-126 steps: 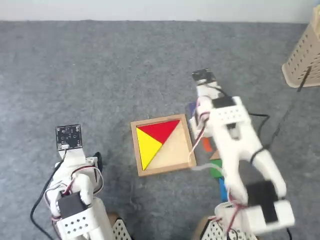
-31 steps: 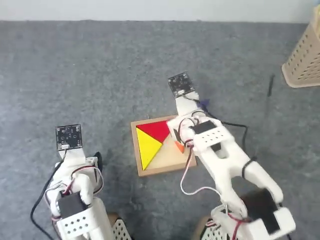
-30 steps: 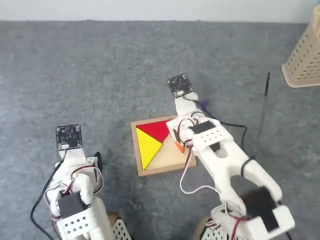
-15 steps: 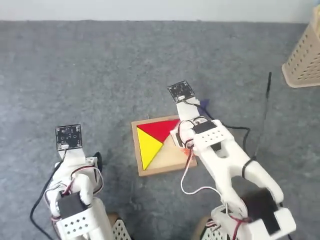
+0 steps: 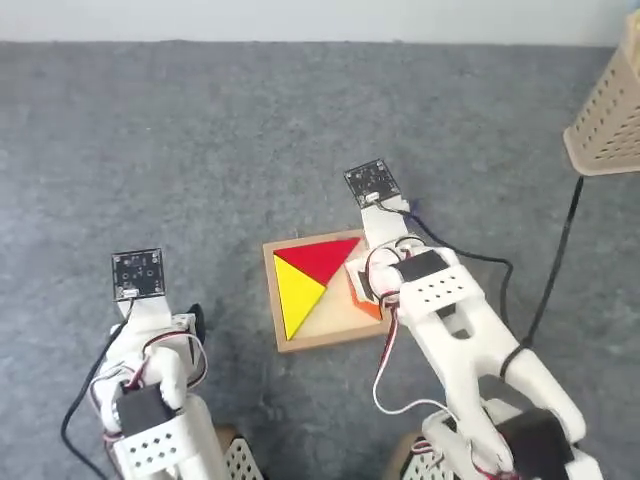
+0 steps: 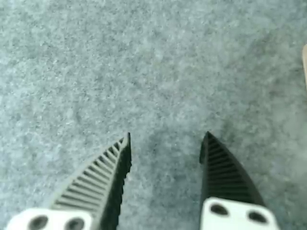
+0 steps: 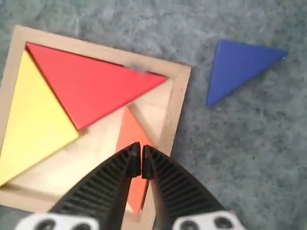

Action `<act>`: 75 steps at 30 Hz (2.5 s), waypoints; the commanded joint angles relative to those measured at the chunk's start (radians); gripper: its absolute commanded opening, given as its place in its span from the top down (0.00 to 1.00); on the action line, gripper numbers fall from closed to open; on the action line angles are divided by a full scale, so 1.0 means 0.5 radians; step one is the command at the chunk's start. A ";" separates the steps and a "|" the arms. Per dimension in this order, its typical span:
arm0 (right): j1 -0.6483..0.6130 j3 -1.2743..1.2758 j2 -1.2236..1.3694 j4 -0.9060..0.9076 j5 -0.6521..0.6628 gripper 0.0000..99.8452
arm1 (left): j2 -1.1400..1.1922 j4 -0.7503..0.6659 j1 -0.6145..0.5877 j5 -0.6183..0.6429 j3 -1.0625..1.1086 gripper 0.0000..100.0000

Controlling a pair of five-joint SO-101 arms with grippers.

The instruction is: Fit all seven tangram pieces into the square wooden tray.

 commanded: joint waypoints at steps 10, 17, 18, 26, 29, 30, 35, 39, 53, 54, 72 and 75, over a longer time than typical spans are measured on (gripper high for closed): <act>-0.265 -0.071 0.397 0.066 0.267 0.99 | -0.025 0.006 0.012 0.018 -0.011 0.77; -0.450 -0.196 0.416 0.094 0.255 0.99 | -0.025 0.006 0.012 0.018 -0.011 0.77; -0.477 -0.212 0.419 0.094 0.255 0.99 | -0.025 0.006 0.012 0.018 -0.011 0.77; -0.388 -0.221 0.275 0.072 0.249 0.99 | -0.025 0.006 0.012 0.018 -0.011 0.77; -0.287 -0.212 0.161 0.017 0.193 0.99 | -0.025 0.006 0.012 0.018 -0.011 0.77; -0.272 -0.209 0.137 0.002 0.144 0.99 | -0.025 0.006 0.012 0.018 -0.011 0.77; -0.265 -0.163 0.176 -0.121 0.083 0.99 | -0.025 0.006 0.012 0.018 -0.011 0.77; -0.269 -0.089 0.296 -0.324 0.083 0.99 | -0.025 0.006 0.012 0.018 -0.011 0.77; -0.272 -0.077 0.308 0.078 0.264 0.99 | -0.025 0.006 0.012 0.018 -0.011 0.77; -0.272 -0.061 0.275 0.075 0.249 0.99 | -0.025 0.006 0.012 0.018 -0.011 0.77; -0.609 0.252 0.051 -0.229 0.258 0.99 | -0.025 0.006 0.012 0.018 -0.011 0.77; -0.683 0.252 0.051 -0.247 0.258 0.99 | -0.025 0.006 0.012 0.018 -0.011 0.77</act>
